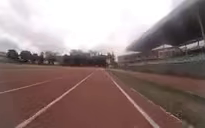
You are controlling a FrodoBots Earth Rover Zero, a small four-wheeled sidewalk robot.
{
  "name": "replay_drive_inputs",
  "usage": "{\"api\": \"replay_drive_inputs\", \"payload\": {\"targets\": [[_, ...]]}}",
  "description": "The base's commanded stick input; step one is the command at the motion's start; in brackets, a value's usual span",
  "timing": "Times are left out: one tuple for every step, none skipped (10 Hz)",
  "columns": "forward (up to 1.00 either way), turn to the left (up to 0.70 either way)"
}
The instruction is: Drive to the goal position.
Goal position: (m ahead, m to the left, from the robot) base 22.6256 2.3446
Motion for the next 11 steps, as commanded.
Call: {"api": "replay_drive_inputs", "payload": {"targets": [[0.70, 0.00], [0.70, 0.00], [0.70, -0.01], [0.70, -0.04], [0.70, -0.15], [0.70, -0.06], [0.70, 0.00], [0.70, 0.00], [0.70, 0.00], [0.70, 0.00], [0.70, 0.00]]}}
